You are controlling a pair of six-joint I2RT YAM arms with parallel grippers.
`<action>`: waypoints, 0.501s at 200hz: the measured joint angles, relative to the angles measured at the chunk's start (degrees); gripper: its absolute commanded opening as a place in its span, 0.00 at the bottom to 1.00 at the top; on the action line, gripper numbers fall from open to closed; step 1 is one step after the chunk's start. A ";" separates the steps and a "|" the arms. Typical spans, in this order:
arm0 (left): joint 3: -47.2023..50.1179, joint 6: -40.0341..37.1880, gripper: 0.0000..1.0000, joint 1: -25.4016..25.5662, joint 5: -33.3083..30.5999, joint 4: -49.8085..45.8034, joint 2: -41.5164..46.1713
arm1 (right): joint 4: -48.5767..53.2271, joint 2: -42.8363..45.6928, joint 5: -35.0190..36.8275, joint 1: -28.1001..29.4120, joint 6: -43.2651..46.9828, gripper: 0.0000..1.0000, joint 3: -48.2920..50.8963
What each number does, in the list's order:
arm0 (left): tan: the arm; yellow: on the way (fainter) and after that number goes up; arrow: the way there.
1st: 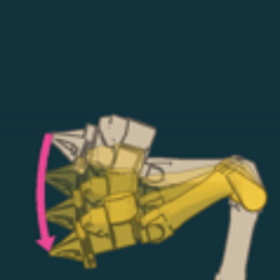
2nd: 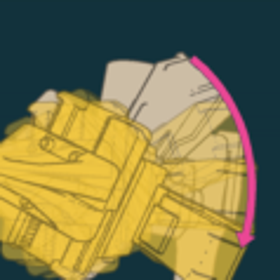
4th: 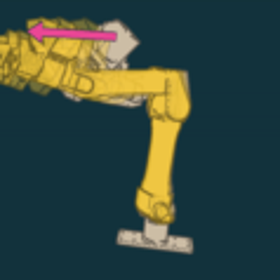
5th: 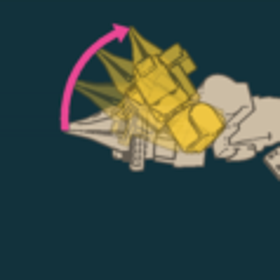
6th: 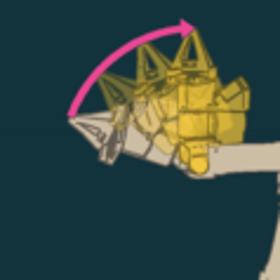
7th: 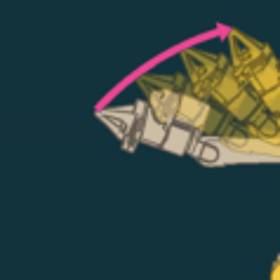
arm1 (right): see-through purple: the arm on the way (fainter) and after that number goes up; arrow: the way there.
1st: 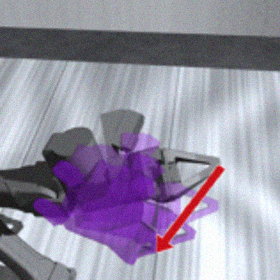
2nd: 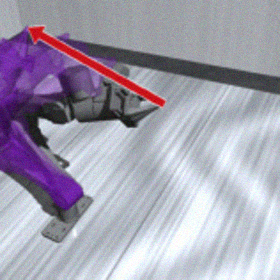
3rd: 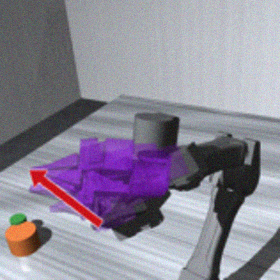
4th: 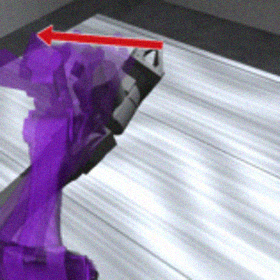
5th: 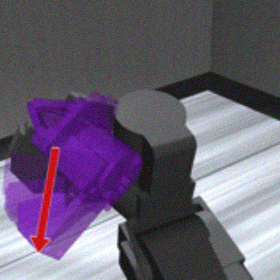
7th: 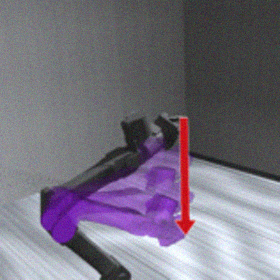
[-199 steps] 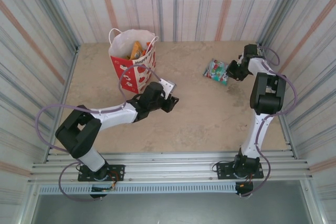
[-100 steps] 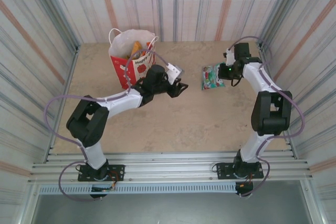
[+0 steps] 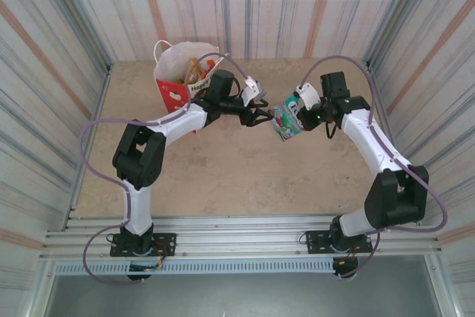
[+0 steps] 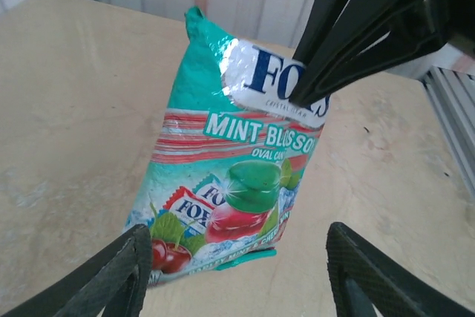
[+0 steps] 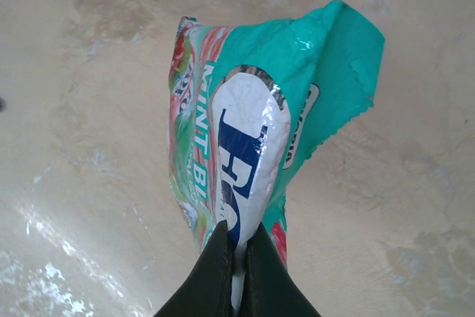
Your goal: Place the snacks into the paper bag
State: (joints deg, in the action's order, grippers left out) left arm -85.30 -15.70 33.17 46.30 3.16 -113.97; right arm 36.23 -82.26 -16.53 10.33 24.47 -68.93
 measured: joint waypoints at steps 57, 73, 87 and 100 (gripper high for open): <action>-3.26 -5.14 0.67 0.00 5.05 -2.67 -2.19 | -0.63 6.99 -4.63 2.34 14.12 0.00 4.79; -4.26 -6.73 0.67 0.00 6.91 -3.52 -3.10 | -0.87 7.67 -5.84 2.75 16.96 0.00 5.09; -5.09 -8.63 0.67 0.07 8.52 -5.11 -3.65 | -1.25 7.91 -6.40 2.89 18.67 0.00 5.20; -5.90 -10.78 0.66 0.28 9.77 -7.19 -3.85 | -1.66 7.93 -7.02 2.97 19.80 0.00 5.20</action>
State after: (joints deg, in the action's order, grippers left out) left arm -91.20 -26.48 33.45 56.07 -4.03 -117.82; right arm 34.57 -74.32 -23.55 13.30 44.27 -63.72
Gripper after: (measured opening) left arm 0.667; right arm 0.077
